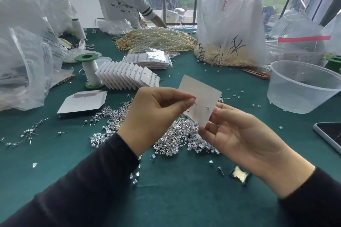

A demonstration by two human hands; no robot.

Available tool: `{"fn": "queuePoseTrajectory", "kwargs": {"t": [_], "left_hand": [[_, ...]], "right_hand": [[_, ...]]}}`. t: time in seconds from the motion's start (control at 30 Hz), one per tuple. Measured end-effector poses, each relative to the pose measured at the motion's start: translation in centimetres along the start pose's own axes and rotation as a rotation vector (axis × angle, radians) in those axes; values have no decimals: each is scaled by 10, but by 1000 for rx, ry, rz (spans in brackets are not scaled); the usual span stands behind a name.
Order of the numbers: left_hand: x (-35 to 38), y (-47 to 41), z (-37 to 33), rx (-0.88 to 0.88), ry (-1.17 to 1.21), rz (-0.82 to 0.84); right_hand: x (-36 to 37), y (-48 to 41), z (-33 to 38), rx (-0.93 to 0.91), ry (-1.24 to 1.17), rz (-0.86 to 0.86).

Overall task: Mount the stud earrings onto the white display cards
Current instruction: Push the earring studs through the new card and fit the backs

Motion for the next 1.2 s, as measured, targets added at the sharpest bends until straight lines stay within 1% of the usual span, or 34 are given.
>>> {"fn": "queuePoseTrajectory", "kwargs": {"t": [0.2,0.27,0.4,0.57,0.63,0.67,0.7,0.77,0.8,0.83,0.9,0.93,1.0,1.1,1.2], "left_hand": [[8,7,-5,353,-395,-63],[9,9,-6,426,-466,-82],[12,12,-6,475,-511,-94],[15,14,-6,456,-523,-105],[17,14,-6,373,-446,-81],[19,14,-6,284,-354,-48],[21,15,-5,172,-242,0],[26,17,1,-55,-44,89],[27,17,4,-144,25,85],[26,17,7,-225,108,48],[23,16,16,-376,321,-52],[22,16,19,-429,414,-80],[18,15,21,-486,500,-118],[16,15,25,-466,453,-181],[17,15,23,-399,381,-215]], "right_hand": [[5,2,-2,9,-47,54],[5,2,-2,13,-68,69],[6,2,-4,27,-91,87],[7,2,-5,20,-117,98],[6,2,-4,-39,-60,31],[5,2,-3,-102,34,-37],[2,2,-2,-189,200,-123],[-1,5,2,-431,689,-313],[1,6,3,-557,916,-381],[2,7,3,-665,1097,-425],[6,8,2,-806,1312,-442],[8,8,1,-848,1378,-430],[11,7,-1,-895,1453,-389],[12,6,-3,-885,1429,-365],[9,4,-2,-878,1405,-402]]}}
Point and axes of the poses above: each hand's wrist, its own y-axis away from the middle knuckle, its own x-axis out of the palm, z = x × y, the point moved 3 cm from there along -y, towards the middle knuckle, and after that the axes turned 9 degrees about y, right-handed, at the moved point
